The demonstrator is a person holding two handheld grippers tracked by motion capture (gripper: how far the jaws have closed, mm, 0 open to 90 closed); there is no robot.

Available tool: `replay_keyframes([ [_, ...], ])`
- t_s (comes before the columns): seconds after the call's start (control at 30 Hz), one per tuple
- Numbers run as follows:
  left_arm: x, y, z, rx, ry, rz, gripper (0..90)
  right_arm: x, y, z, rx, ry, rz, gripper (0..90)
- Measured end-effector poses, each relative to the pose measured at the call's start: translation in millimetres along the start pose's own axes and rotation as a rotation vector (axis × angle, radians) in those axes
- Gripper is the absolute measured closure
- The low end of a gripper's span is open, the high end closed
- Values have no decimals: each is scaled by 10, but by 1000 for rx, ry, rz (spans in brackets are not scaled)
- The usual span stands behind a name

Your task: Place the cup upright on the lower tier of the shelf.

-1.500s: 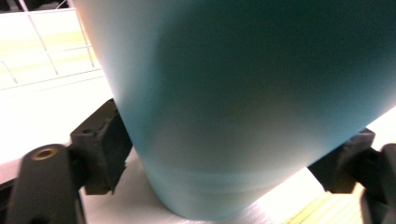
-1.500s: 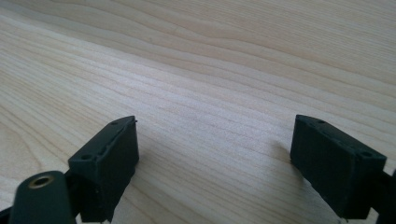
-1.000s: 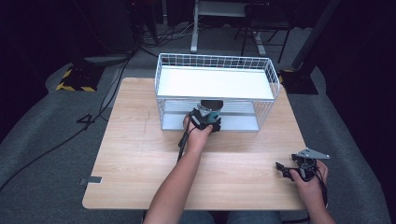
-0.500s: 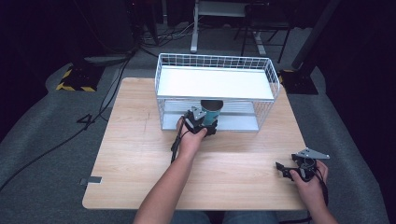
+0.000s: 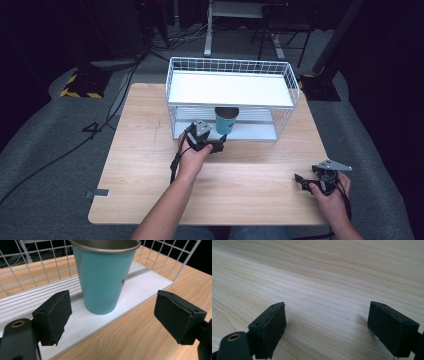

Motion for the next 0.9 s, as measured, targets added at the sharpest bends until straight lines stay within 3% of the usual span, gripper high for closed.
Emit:
replay_keyframes([
  [0.43, 79, -518, -23, 12, 61, -40, 164, -2, 0, 1, -1, 1, 0, 154],
  [0.9, 60, -1006, -165, -13, 69, -38, 179, -30, 20, 20, -5, 0, 9, 151],
])
Point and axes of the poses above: each handheld gripper's, and its own axes: y roughly forward along the jaws, z roughly out of its top, x roughly to its right, the point moved 2 cm from there along y, roughly forward along the jaws, and after that the axes turned 4 degrees about y, right-handed, at the moved point
